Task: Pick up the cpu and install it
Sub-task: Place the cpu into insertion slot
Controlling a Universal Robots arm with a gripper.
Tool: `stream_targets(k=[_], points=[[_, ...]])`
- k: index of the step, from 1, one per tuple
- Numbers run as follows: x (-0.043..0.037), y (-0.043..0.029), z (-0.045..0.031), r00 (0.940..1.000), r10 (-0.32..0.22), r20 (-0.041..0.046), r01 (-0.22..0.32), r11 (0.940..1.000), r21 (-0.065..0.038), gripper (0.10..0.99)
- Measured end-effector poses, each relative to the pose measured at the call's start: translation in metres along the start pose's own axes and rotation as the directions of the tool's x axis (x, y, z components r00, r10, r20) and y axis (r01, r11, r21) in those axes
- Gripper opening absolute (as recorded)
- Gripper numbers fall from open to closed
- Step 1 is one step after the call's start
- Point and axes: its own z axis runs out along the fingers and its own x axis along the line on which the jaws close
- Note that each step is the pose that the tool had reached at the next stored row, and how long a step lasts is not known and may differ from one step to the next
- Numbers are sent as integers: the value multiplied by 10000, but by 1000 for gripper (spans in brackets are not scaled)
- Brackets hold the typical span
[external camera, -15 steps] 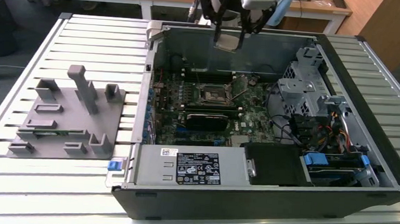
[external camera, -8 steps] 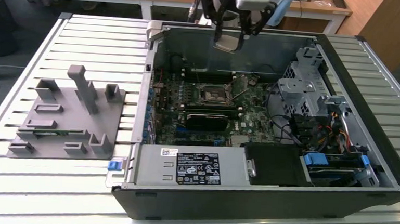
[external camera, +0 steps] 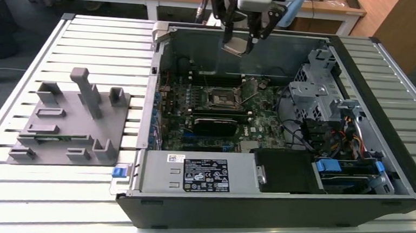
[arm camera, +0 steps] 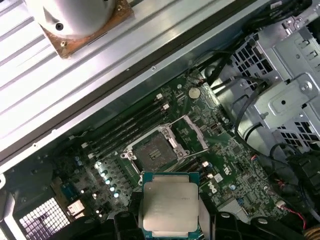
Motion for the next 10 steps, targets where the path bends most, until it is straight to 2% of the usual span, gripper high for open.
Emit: stream_targets(k=[5, 10], points=[[0, -1, 10, 9963, 858, 35, -858, 9963, 5, 533], [0, 0, 19, 9856, 1690, 69, -1690, 9856, 10, 533]])
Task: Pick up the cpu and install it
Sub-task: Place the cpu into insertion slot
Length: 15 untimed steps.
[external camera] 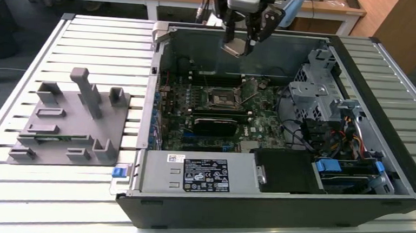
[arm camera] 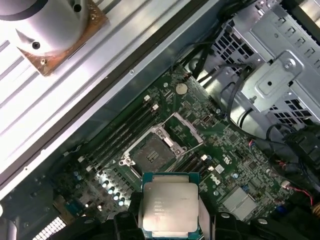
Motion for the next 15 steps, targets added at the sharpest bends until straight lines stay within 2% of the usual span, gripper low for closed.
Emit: stream_targets(k=[3, 7, 11, 15], points=[[0, 0, 6, 9987, 508, 19, -508, 9987, 5, 533], [0, -1, 15, 9924, 1231, 48, -1231, 9924, 11, 533], [0, -1, 27, 9807, 1953, 77, -1953, 9807, 15, 533], [1, -1, 37, 9642, 2651, 105, -2652, 9642, 15, 533]])
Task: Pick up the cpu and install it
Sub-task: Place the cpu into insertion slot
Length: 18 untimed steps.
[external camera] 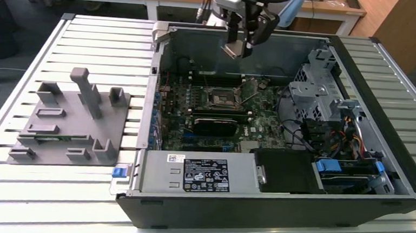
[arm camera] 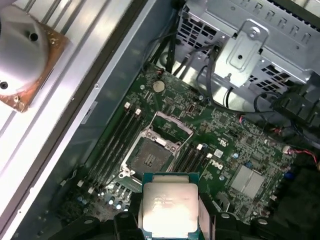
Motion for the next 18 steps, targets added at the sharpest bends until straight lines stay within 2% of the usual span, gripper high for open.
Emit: stream_targets(k=[4, 9, 13, 18], points=[[0, 0, 9, 9973, 730, 29, -730, 9973, 7, 533], [0, -1, 20, 9867, 1627, 65, -1627, 9867, 13, 533], [0, -1, 32, 9720, 2347, 94, -2348, 9720, 15, 533], [1, -2, 45, 9497, 3130, 126, -3131, 9497, 14, 533]])
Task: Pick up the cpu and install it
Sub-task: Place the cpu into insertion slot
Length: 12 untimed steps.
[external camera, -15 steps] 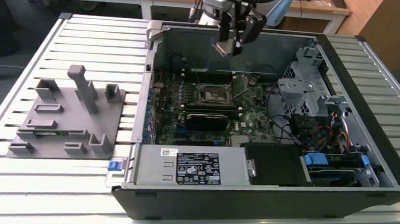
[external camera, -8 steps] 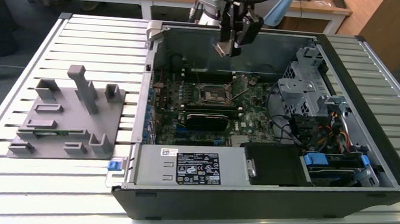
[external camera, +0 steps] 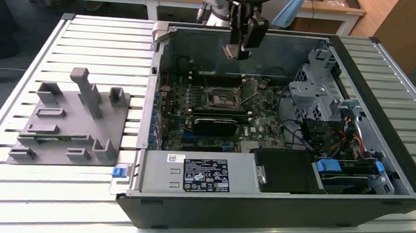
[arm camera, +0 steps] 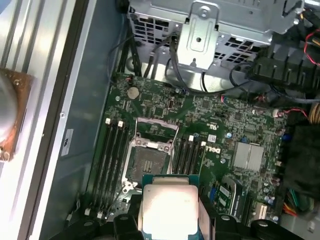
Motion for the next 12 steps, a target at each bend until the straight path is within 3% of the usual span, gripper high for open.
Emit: stream_targets(k=[4, 12], points=[[1, 0, 8, 9982, 592, 24, -592, 9982, 5, 533], [10, 0, 48, 9874, 1581, 64, -1581, 9874, 10, 533]])
